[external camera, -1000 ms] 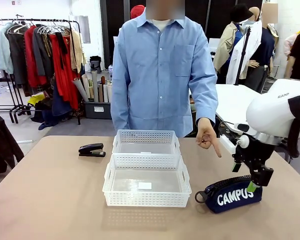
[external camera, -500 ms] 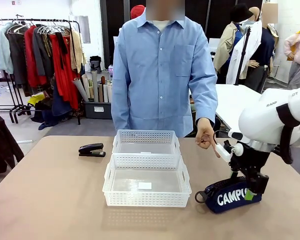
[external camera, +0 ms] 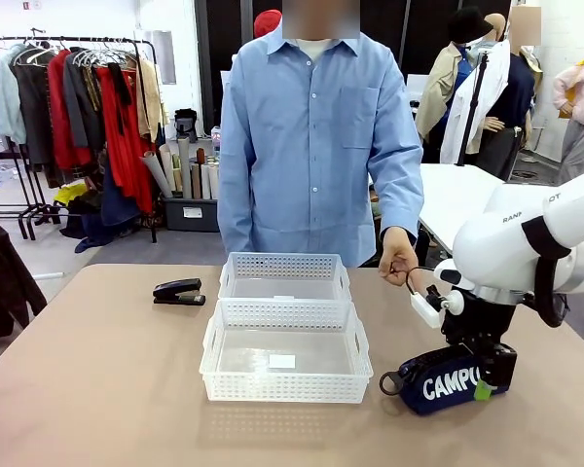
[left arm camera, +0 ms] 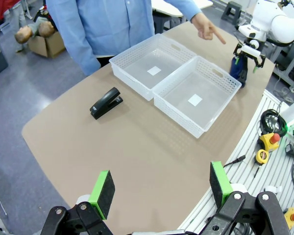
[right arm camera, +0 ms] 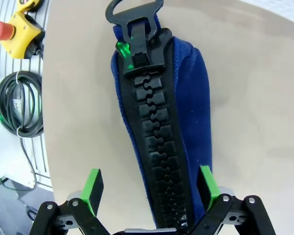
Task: Distribute items into two baskets.
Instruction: Pick up the Pencil pouch that the person points to.
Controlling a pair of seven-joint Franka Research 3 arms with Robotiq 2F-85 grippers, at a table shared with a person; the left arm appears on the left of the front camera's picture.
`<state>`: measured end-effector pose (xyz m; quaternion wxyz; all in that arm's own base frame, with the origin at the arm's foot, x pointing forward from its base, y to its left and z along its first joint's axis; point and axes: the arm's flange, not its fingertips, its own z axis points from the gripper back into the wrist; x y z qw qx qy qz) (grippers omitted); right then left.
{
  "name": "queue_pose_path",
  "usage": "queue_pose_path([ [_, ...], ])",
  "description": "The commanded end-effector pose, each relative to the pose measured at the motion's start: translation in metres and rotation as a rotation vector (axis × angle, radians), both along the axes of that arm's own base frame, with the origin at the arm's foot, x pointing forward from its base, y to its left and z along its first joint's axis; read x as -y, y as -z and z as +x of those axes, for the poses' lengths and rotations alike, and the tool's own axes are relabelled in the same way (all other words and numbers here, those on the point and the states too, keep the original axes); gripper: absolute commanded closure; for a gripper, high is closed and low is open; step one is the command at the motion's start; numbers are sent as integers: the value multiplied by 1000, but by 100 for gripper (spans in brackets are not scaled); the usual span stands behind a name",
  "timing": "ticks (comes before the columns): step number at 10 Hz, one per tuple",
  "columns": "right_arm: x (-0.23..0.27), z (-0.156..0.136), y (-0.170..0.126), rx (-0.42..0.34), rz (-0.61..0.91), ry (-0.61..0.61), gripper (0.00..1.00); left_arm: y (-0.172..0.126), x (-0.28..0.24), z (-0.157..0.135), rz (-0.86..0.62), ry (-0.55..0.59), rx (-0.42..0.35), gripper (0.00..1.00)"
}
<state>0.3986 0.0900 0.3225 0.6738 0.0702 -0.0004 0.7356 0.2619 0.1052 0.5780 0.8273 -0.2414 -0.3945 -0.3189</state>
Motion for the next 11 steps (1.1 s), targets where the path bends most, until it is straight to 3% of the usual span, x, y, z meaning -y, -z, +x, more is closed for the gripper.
queue_pose_path([
  [1, -4, 7, -5, 12, -39, 14, 2, 0, 0, 0, -9, 14, 8, 0],
  [2, -3, 7, -5, 14, -36, 14, 13, 0, 0, 0, -9, 14, 8, 0],
  [6, -3, 8, -7, 12, -34, 17, 89, 0, 0, 0, -9, 14, 8, 0],
  [7, -3, 9, -7, 12, -36, 20, 100, 0, 0, 0, -9, 14, 8, 0],
  [11, -3, 13, -8, -5, -40, 49, 100, 0, 0, 0, -9, 14, 8, 0],
])
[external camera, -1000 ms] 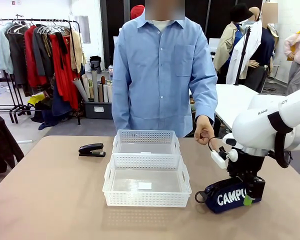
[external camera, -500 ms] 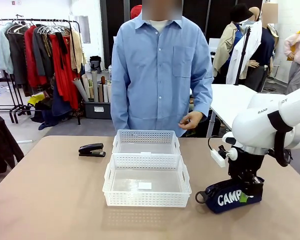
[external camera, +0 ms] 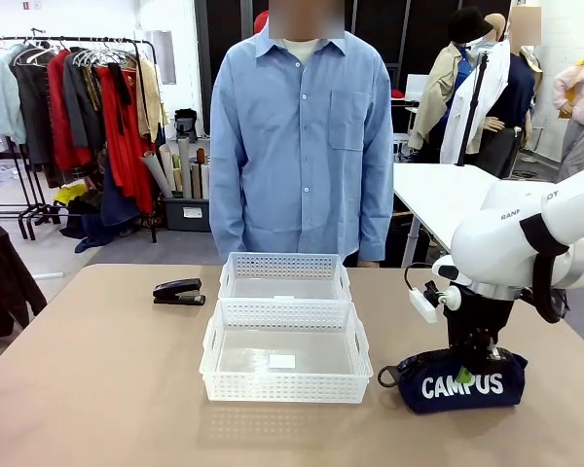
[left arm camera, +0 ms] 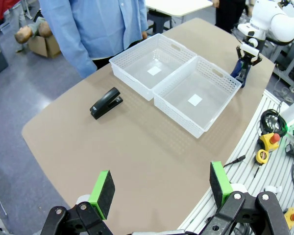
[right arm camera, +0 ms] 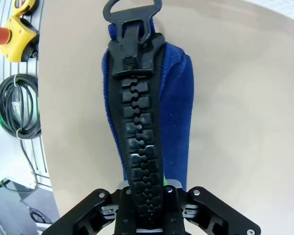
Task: Distribute items into two baskets.
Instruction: Pick up the Pencil pouch that the person points to.
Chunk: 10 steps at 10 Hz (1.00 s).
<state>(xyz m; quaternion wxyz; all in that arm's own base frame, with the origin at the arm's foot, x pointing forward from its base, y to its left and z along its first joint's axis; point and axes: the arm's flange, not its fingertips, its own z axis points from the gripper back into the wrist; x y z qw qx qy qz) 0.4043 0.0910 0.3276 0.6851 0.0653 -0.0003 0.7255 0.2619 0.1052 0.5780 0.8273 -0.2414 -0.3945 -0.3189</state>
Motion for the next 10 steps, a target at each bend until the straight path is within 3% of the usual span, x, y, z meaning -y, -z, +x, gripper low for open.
queue_pose_path([
  [1, -1, 8, -3, -13, -29, 24, 100, 0, 0, 0, -9, 14, 8, 0],
  [5, -1, 20, -16, 4, -28, 68, 100, 0, 0, 0, -9, 14, 8, 0],
  [10, -25, 42, -122, 126, -23, 168, 100, 0, 0, 0, -9, 14, 8, 0],
])
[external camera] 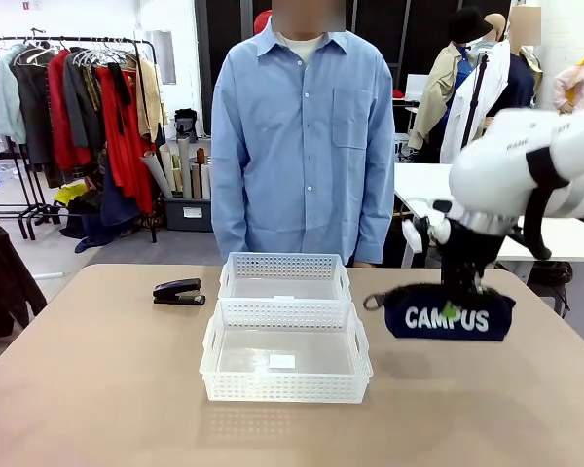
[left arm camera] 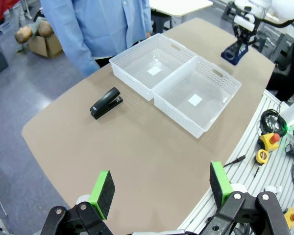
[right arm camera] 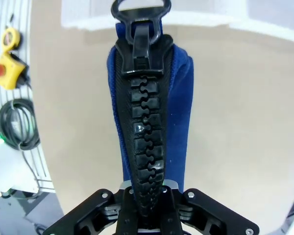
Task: Distribute items into two baskets.
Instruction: Pick up the Pencil pouch that the person points to.
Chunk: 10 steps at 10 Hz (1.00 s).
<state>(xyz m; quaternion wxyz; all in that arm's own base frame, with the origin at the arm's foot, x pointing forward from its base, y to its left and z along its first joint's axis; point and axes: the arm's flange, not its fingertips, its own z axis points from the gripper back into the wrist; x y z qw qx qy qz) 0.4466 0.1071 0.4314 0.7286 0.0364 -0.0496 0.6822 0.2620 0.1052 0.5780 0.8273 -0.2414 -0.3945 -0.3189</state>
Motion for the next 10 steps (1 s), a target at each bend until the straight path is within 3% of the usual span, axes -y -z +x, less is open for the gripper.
queue_pose_path([
  [1, -13, -3, -43, 32, -56, 59, 100, 0, 0, 0, -9, 14, 8, 0],
  [6, -13, -27, -131, 139, -47, 167, 100, 0, 0, 0, -9, 14, 8, 0],
  [10, 8, -30, -163, 160, 18, 285, 100, 0, 0, 0, -9, 14, 8, 0],
])
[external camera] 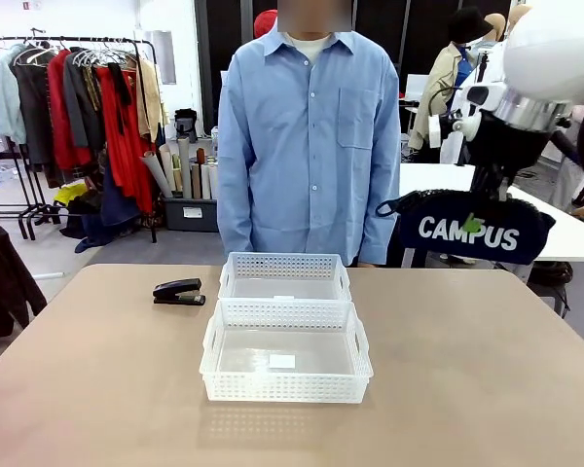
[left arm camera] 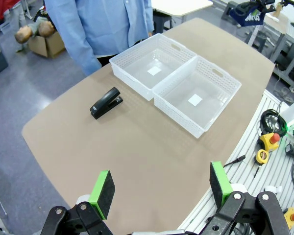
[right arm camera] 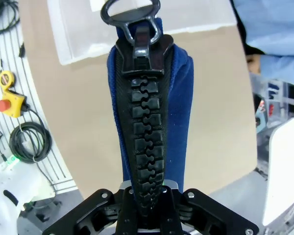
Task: Distribute items into two baskets.
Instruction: Pick up the Pencil pouch that the person points to, then move the picked Pencil pouch towards the Organizing basket indicated by the person, stopping as directed.
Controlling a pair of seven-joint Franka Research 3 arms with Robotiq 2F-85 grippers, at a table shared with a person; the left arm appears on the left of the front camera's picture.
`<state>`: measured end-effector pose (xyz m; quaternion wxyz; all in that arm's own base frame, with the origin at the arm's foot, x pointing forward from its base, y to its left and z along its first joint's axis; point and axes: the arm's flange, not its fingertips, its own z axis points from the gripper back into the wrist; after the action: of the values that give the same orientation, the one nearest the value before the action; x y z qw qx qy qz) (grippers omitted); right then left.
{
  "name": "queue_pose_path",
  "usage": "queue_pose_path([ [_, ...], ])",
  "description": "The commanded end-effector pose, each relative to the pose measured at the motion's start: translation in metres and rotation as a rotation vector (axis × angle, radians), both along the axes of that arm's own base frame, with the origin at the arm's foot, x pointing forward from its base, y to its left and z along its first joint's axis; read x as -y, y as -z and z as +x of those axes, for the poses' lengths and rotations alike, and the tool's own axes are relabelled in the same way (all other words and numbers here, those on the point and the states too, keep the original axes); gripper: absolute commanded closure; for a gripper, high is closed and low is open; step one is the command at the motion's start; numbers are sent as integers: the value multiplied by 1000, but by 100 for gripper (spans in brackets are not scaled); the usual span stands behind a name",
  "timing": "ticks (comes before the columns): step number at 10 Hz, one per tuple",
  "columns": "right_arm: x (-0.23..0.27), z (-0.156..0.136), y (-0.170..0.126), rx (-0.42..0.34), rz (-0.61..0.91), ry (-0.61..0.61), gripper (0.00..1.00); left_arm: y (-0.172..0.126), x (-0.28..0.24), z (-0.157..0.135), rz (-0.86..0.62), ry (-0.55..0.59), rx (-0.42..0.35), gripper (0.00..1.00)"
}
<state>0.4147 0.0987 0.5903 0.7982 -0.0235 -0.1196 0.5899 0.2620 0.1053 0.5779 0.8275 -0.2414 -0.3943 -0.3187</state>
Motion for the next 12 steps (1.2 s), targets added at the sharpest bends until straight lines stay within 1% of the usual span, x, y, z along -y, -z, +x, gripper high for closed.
queue_pose_path([
  [1, 4, 3, -7, 8, 20, 84, 100, 0, 0, 0, -9, 15, 9, 0],
  [2, 7, 3, -10, 7, 18, 102, 100, 0, 0, 0, -9, 15, 9, 0],
  [3, 10, 5, -10, -11, -14, 107, 100, 0, 0, 0, -9, 15, 9, 0],
  [4, 14, 13, -9, -24, -32, 127, 100, 0, 0, 0, -9, 15, 9, 0],
  [5, 12, 3, -4, 0, 20, 70, 100, 0, 0, 0, -9, 15, 9, 0],
  [12, 12, 3, -4, 0, 20, 70, 100, 0, 0, 0, -9, 15, 9, 0],
])
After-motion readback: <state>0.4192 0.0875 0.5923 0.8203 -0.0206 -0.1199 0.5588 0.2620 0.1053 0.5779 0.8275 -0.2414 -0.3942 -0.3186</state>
